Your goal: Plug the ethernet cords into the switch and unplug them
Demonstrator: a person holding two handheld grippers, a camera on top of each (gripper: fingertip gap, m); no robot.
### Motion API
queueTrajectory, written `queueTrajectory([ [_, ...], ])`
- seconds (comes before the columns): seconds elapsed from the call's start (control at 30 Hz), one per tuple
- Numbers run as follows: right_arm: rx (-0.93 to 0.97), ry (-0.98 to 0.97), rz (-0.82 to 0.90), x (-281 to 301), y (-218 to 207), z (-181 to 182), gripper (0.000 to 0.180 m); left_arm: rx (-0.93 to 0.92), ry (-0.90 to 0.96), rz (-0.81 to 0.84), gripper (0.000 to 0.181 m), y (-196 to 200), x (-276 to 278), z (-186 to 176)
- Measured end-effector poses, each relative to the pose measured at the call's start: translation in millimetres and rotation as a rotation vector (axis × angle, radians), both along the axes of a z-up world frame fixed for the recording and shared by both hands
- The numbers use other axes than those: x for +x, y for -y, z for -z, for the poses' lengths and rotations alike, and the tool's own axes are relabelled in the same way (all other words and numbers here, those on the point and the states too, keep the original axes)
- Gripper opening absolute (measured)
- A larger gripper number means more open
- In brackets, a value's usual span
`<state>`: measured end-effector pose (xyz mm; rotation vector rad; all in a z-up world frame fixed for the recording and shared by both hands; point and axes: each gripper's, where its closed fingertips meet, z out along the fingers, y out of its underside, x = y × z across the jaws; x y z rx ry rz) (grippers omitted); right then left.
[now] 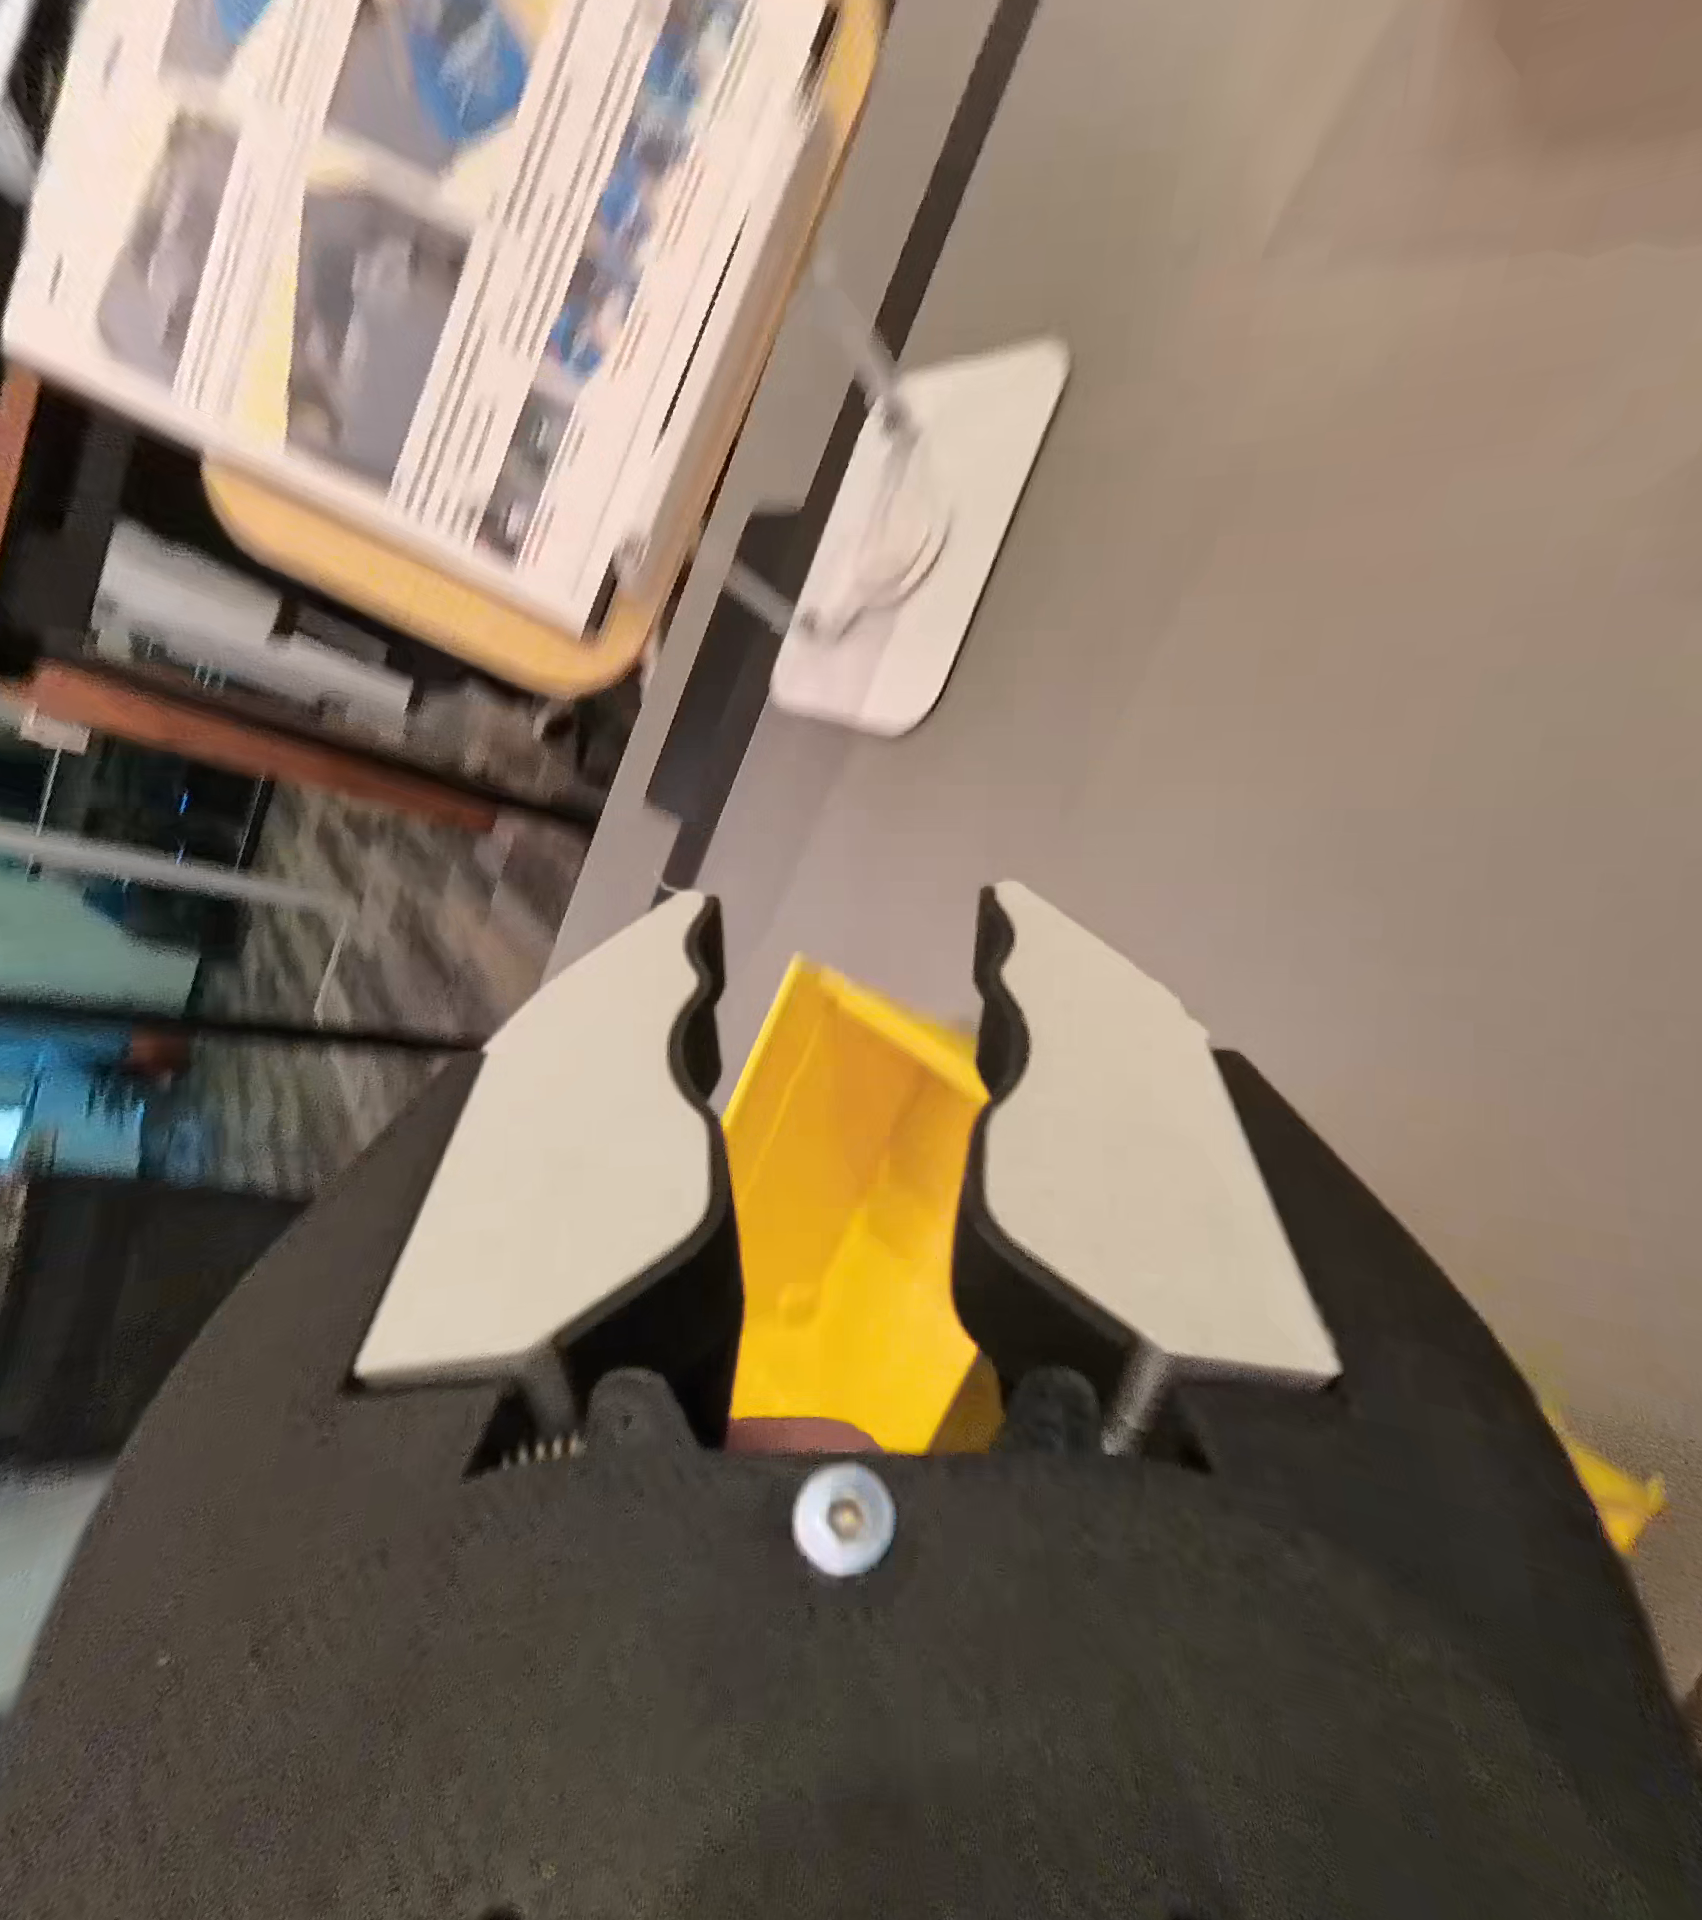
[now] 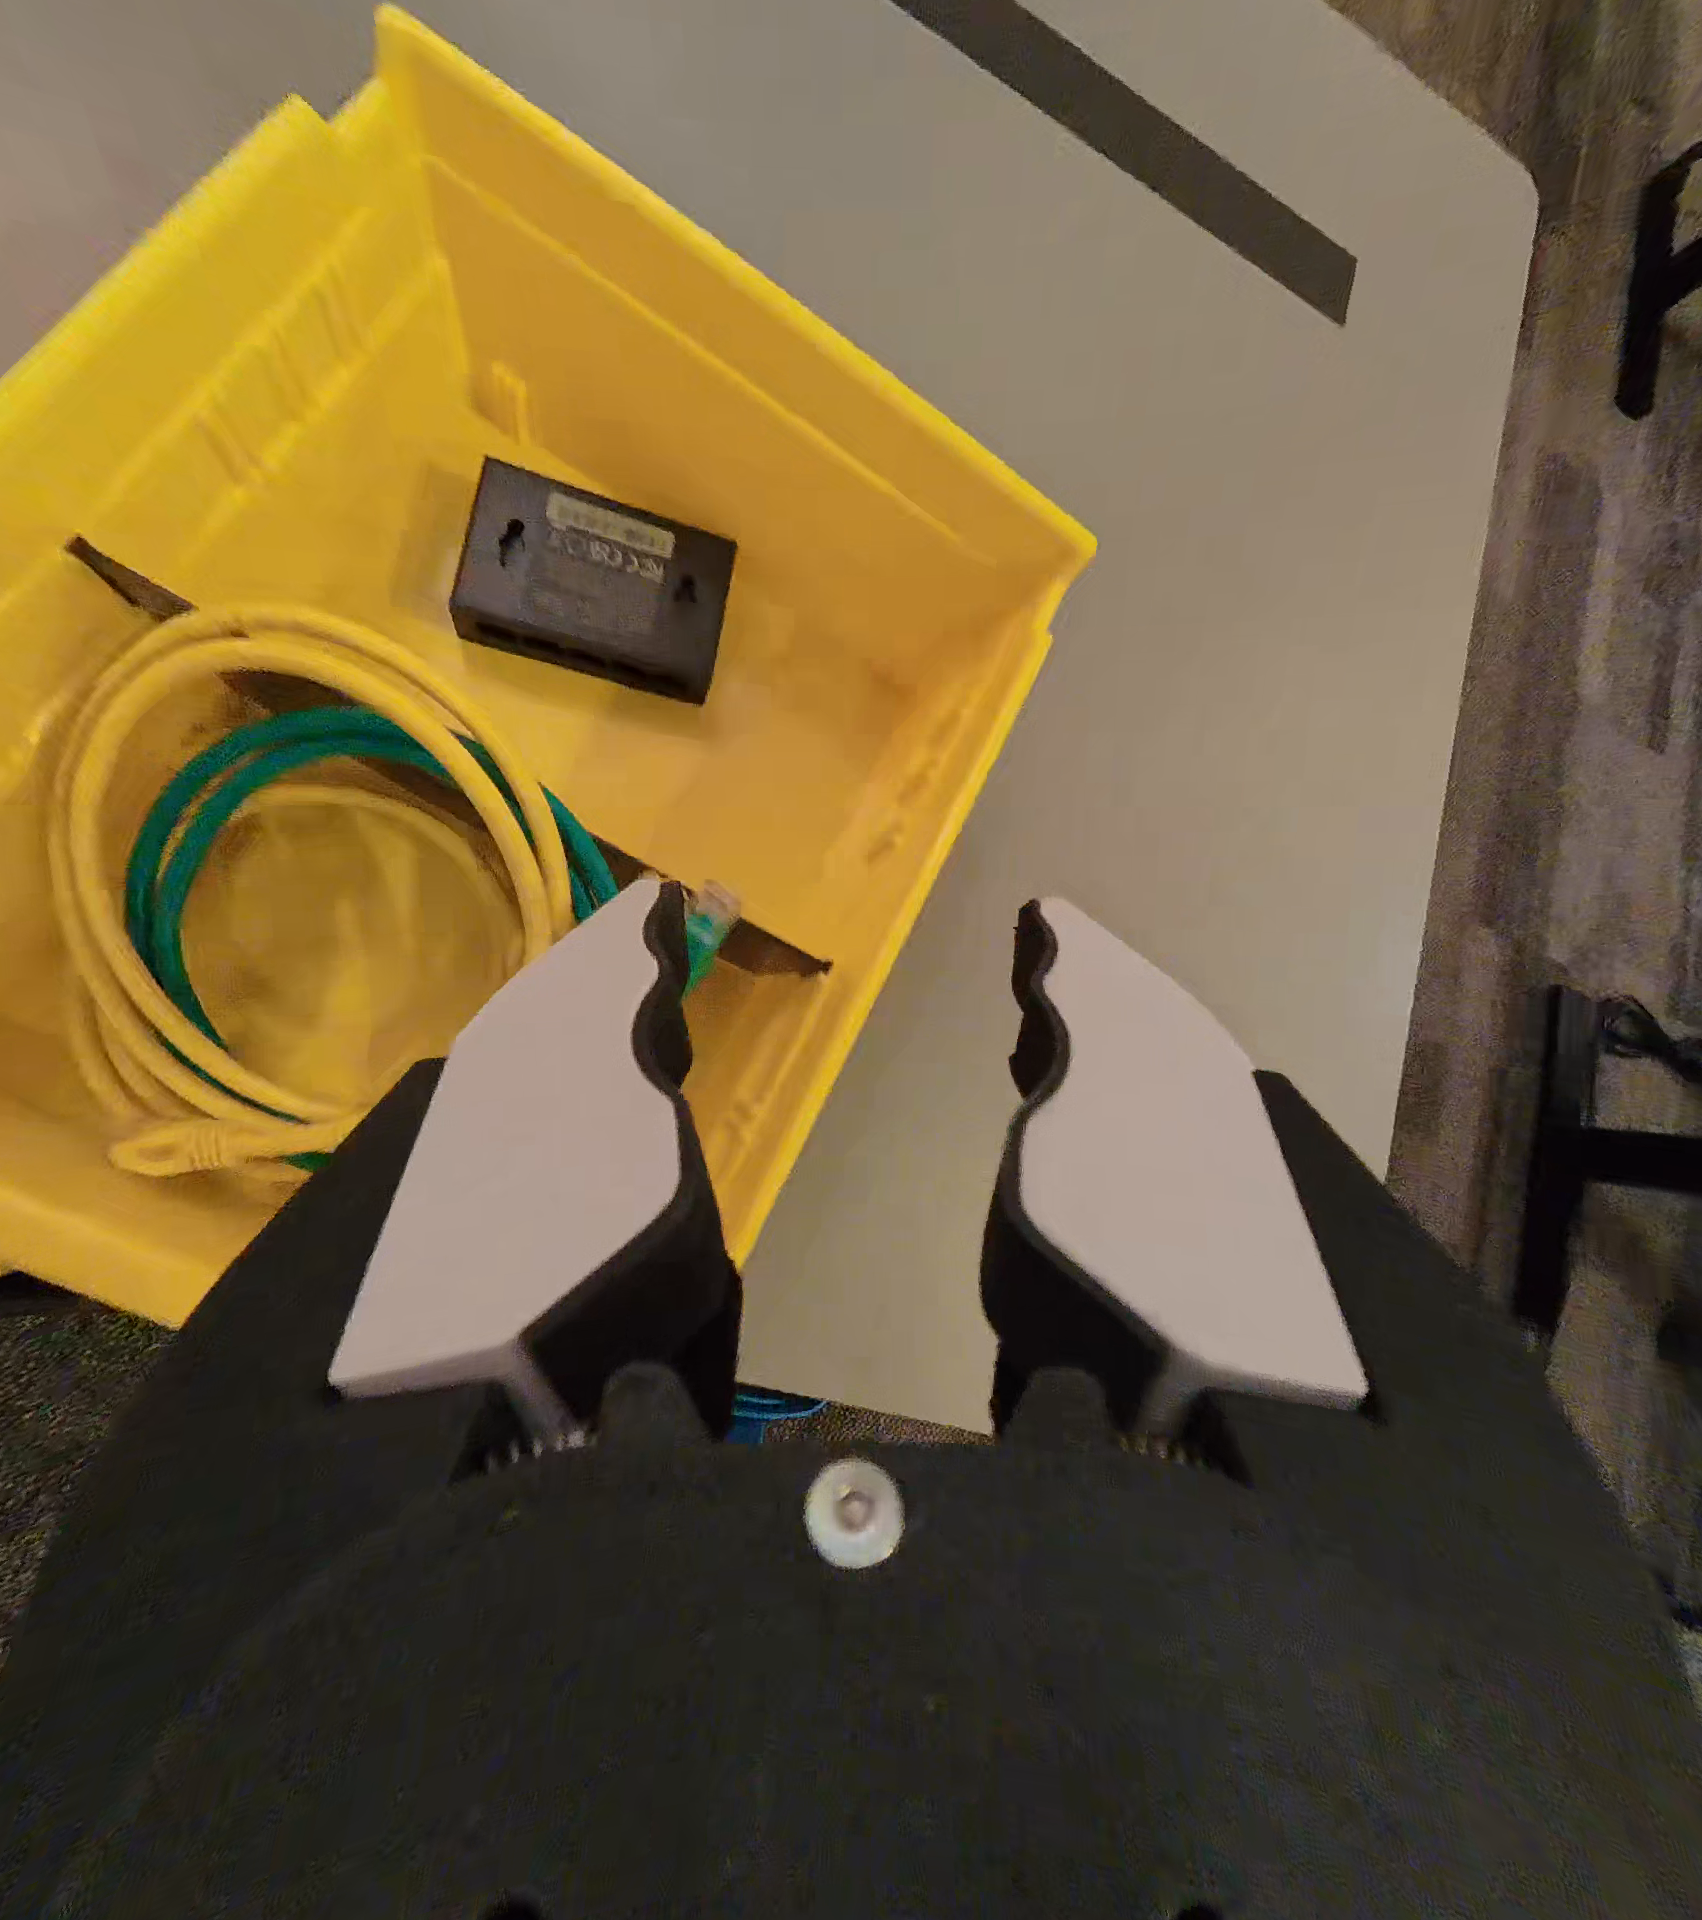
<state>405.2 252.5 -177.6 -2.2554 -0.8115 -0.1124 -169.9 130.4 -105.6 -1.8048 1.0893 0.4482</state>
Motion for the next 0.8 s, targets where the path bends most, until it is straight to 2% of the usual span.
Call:
queueTrajectory([
  [0.13,-0.072,-0.069,0.019,30,12,29,0.067,-0.029,0.017,-0.215,0.051,17,-88,19],
  [0.23,-0.072,-0.129,-0.028,29,16,44,0.067,-0.080,0.103,-0.377,0.057,37,-147,40],
  [0.3,-0.139,-0.209,-0.056,22,24,59,0.068,-0.129,0.155,-0.482,0.064,51,-179,57],
  [0.37,-0.149,-0.246,-0.059,20,26,64,0.063,-0.161,0.189,-0.560,0.071,63,-203,71],
  [0.47,-0.153,-0.316,-0.077,14,28,61,0.060,-0.196,0.166,-0.634,0.066,77,-230,93],
  [0.53,-0.163,-0.317,-0.076,13,28,63,0.060,-0.246,0.123,-0.698,0.070,89,-249,109],
  [0.57,-0.160,-0.320,-0.081,11,29,64,0.054,-0.269,0.163,-0.698,0.070,91,-250,115],
  [0.6,-0.168,-0.329,-0.097,7,31,64,0.045,-0.298,0.232,-0.692,0.068,92,-247,122],
  [0.67,-0.155,-0.326,-0.106,2,30,62,0.043,-0.359,0.315,-0.694,0.063,94,-246,135],
  [0.73,-0.142,-0.310,-0.107,-2,28,63,0.041,-0.404,0.314,-0.722,0.056,96,-252,148],
  [0.8,-0.139,-0.321,-0.114,-12,25,63,0.040,-0.487,0.369,-0.713,0.032,98,-247,163],
])
